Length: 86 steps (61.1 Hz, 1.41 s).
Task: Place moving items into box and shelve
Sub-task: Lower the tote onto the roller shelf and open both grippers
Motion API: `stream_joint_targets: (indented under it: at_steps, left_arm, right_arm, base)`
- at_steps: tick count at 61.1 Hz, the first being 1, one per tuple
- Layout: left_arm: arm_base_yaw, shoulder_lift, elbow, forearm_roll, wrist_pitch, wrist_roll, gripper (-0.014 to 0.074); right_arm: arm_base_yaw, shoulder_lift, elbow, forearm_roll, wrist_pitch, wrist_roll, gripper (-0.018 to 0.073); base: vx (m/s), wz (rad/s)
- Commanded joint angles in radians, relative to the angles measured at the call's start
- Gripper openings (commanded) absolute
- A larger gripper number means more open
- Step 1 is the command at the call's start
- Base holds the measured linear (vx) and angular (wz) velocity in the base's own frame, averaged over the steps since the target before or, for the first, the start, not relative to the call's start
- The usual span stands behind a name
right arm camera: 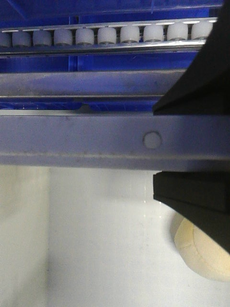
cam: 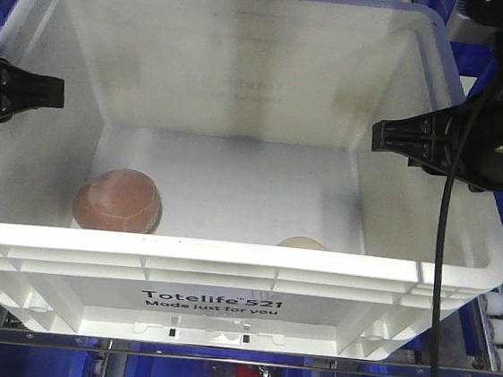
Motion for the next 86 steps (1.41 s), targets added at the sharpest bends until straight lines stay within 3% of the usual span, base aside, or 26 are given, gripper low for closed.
stream_joint_targets:
  at_steps: [1,38,64,76,86]
  left_arm:
    - [-0.003,-0.027,-0.040,0.105,-0.094,-0.008,0.0095]
    - [-0.003,-0.027,-0.040,0.105,-0.094,-0.008,0.0095]
    - [-0.003,-0.016,-0.040,0.086,-0.168,-0.002,0.0095]
    - [-0.003,0.067,-0.040,0.064,-0.313,0.001,0.0095]
    - [-0.003,0.177,-0.040,0.156,-0.357,-0.009,0.0097]
  right_arm:
    - [-0.005,-0.037,-0.041,-0.087,-0.055,-0.002,0.0085]
    - [-0.005,-0.037,-0.041,-0.087,-0.055,-0.002,0.0085]
    - [-0.008,-0.034,-0.041,-0.132,-0.066,-0.017,0.0086]
    - [-0.123,0.010,-0.041,-0.147,-0.125,0.028,0.0090]
    - [-0.196,0.089,-0.041,-0.117,-0.214,0.000,0.0097]
  base:
    - [0.03,0.08]
    - [0.00,0.01]
    - [0.00,0.00]
    - [0.00,0.00]
    - [0.00,0.00]
